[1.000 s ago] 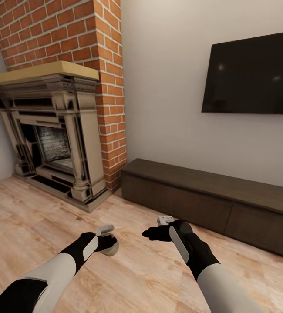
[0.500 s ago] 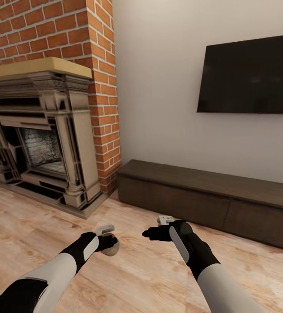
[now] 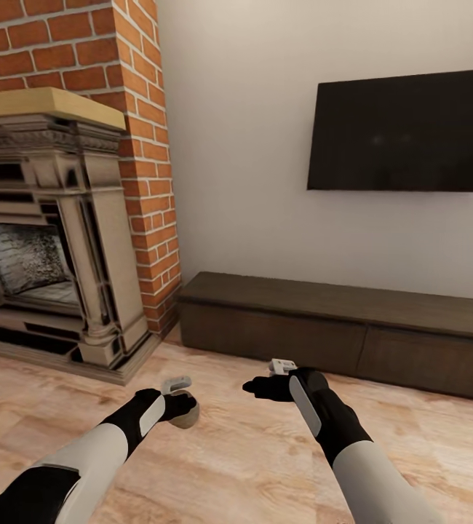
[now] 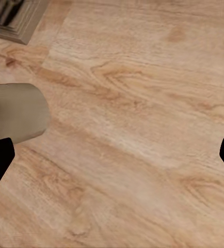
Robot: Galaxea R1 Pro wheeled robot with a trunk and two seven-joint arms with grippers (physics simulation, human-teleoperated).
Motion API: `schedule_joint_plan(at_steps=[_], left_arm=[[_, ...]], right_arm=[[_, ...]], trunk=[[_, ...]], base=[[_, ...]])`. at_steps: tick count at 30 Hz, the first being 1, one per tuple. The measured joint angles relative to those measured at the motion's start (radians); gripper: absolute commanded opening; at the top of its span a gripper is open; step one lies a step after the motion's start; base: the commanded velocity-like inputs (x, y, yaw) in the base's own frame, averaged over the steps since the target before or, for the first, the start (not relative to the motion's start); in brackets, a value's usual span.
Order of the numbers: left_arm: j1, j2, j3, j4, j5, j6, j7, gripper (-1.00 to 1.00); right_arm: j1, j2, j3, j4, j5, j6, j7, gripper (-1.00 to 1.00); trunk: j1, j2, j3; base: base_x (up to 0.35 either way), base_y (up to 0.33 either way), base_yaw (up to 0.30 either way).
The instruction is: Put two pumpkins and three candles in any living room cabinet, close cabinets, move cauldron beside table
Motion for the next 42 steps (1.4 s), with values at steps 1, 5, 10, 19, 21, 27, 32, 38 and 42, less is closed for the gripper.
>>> schedule_joint_plan(at_steps=[1, 5, 10, 19, 21, 27, 32, 38, 42], left_arm=[[0.0, 0.0, 0.0, 0.0, 0.0, 0.0, 0.0, -1.0], [0.0, 0.0, 0.0, 0.0, 0.0, 0.0, 0.0, -1.0], [0.0, 0.0, 0.0, 0.0, -0.001, -0.001, 0.0, -1.0], [0.0, 0.0, -0.001, 0.0, -0.001, -0.002, 0.002, -1.0], [0.0, 0.0, -0.002, 0.0, -0.001, -0.002, 0.003, -1.0], [0.0, -0.002, -0.002, 0.0, -0.001, -0.002, 0.003, -1.0], [0.0, -0.014, -0.001, 0.0, -0.001, -0.002, 0.005, -1.0], [0.0, -0.016, -0.003, 0.001, -0.003, -0.001, 0.006, -1.0], [0.001, -0.017, -0.003, 0.0, -0.003, -0.002, 0.006, -1.0]], right_arm=[[0.0, 0.0, -0.001, 0.0, 0.0, 0.0, 0.0, 1.0], [0.0, 0.0, -0.001, 0.0, 0.0, 0.0, 0.0, 1.0], [0.0, 0.0, -0.001, 0.0, 0.0, 0.0, 0.0, 1.0], [0.0, 0.0, -0.002, 0.0, 0.0, 0.0, -0.001, 1.0], [0.0, 0.0, -0.003, 0.0, 0.0, 0.001, -0.002, 1.0], [0.0, 0.0, -0.003, 0.0, 0.0, 0.001, -0.002, 1.0], [0.0, 0.0, -0.003, 0.0, 0.0, 0.001, -0.002, 1.0], [0.0, 0.0, -0.002, 0.0, 0.0, 0.0, 0.0, 1.0], [0.0, 0.0, -0.002, 0.0, 0.0, 0.0, 0.002, 1.0]], trunk=[[0.0, 0.0, 0.001], [0.0, 0.0, 0.003], [0.0, 0.0, 0.005], [0.0, 0.0, 0.003], [0.0, 0.0, 0.001], [0.0, 0.0, -0.009], [0.0, 0.0, -0.017], [0.0, 0.0, -0.019], [0.0, 0.0, -0.019]], base=[[0.087, 0.289, -0.293], [0.089, 0.289, -0.293], [0.097, 0.27, -0.293], [0.052, 0.078, -0.246], [0.003, 0.004, -0.148], [0.001, 0.001, -0.1], [0.0, 0.0, -0.065], [0.121, -0.077, -0.009], [0.241, -0.159, -0.015]])
